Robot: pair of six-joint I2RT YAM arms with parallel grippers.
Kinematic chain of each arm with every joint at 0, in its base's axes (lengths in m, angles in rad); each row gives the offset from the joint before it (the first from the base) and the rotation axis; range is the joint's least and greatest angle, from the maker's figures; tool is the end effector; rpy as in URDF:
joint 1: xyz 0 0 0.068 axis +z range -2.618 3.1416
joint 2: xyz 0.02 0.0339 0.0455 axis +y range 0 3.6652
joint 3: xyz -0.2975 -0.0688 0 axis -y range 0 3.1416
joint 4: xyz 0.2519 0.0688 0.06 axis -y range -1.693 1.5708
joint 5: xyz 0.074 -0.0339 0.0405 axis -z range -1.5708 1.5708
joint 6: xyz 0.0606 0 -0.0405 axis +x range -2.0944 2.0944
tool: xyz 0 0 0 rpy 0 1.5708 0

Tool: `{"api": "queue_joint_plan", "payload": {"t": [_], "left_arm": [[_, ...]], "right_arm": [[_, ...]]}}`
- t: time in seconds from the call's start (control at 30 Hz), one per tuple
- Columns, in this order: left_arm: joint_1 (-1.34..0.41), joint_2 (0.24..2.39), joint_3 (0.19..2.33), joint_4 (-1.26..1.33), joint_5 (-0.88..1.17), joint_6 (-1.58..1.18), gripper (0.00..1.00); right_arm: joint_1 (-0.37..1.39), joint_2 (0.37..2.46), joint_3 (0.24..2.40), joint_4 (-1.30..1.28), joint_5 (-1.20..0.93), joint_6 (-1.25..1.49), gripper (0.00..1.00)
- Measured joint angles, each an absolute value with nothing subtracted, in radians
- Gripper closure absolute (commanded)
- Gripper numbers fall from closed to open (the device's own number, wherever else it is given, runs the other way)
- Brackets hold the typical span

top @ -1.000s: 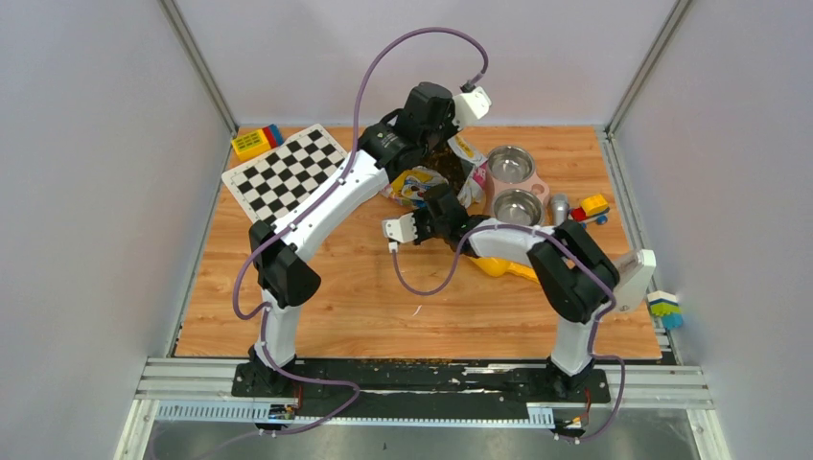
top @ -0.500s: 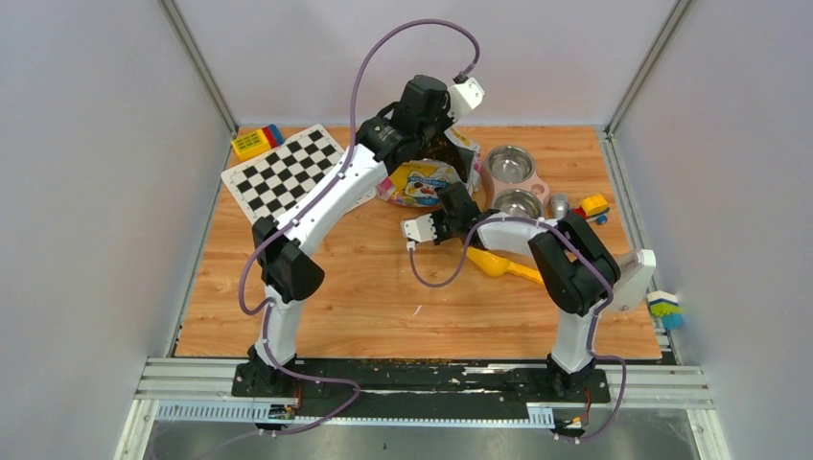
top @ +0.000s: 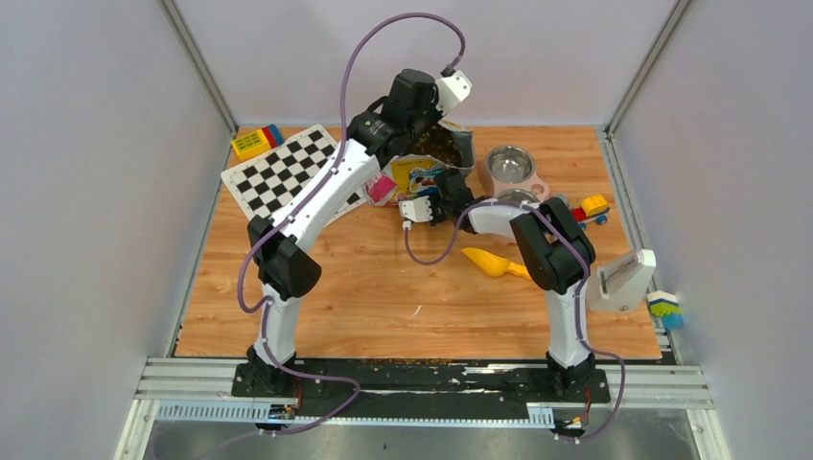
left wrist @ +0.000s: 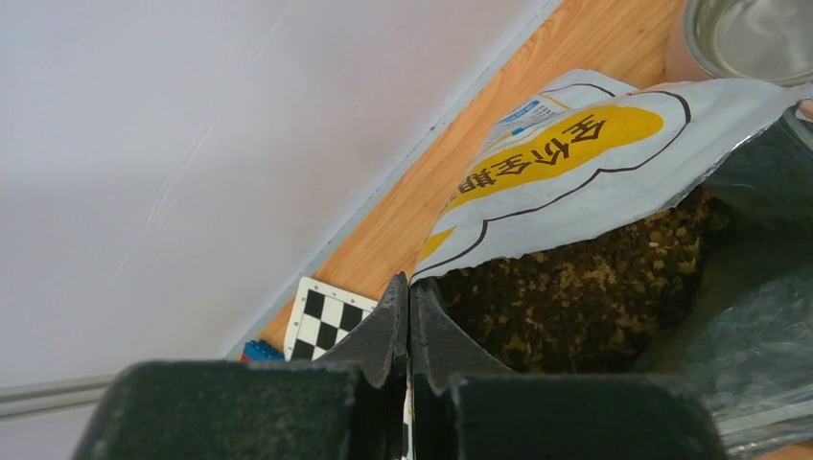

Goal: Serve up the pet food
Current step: Move the pet food bag to the center of the board.

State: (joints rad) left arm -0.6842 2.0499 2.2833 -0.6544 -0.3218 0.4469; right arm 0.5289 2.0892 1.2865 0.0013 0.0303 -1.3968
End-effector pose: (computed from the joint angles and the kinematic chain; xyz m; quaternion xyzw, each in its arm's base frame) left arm 0.4060 -0.3064 0.4404 0.3704 0.7461 0.0700 0.5489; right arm 0.4146 0.2402 0.1358 -0.7575 0.5340 -0.1705 0.3346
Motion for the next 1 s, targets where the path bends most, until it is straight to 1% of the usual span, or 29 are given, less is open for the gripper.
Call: {"api": "queue_joint_plan", "payload": {"t": [0.17,0.27,0.4,0.5,0.63,0.7,0.77,0.87,1.0], "left_arm": [[-0.686,2.046,2.277,-0.654,-0.283,0.448,1.0],[-0.694,2.026,2.244,-0.654,-0.259,0.448,1.0],[-0.701,2.016,2.23,-0.657,-0.231,0.443,1.0],[-0.708,2.01,2.23,-0.68,-0.202,0.427,1.0],[-0.725,2.008,2.234,-0.72,-0.169,0.408,1.0],[-0.736,2.007,2.234,-0.738,-0.154,0.401,1.0],[-0.748,2.005,2.234,-0.755,-0.138,0.393,1.0],[-0.758,2.003,2.234,-0.791,-0.102,0.372,1.0],[-0.764,2.003,2.234,-0.833,-0.057,0.341,1.0]], "right_arm": [[0.54,2.055,1.261,-0.031,-0.008,-1.38,1.0],[0.546,1.955,1.237,-0.177,-0.083,-1.333,1.0],[0.559,1.728,1.229,-0.384,-0.232,-1.258,0.99],[0.581,1.525,1.227,-0.523,-0.353,-1.229,0.88],[0.627,1.292,1.167,-0.624,-0.465,-1.216,0.66],[0.648,1.212,1.13,-0.658,-0.497,-1.204,0.58],[0.656,1.165,1.108,-0.677,-0.515,-1.184,0.54],[0.656,1.15,1.1,-0.66,-0.508,-1.14,0.51],[0.653,1.151,1.04,-0.554,-0.449,-1.099,0.5]]}}
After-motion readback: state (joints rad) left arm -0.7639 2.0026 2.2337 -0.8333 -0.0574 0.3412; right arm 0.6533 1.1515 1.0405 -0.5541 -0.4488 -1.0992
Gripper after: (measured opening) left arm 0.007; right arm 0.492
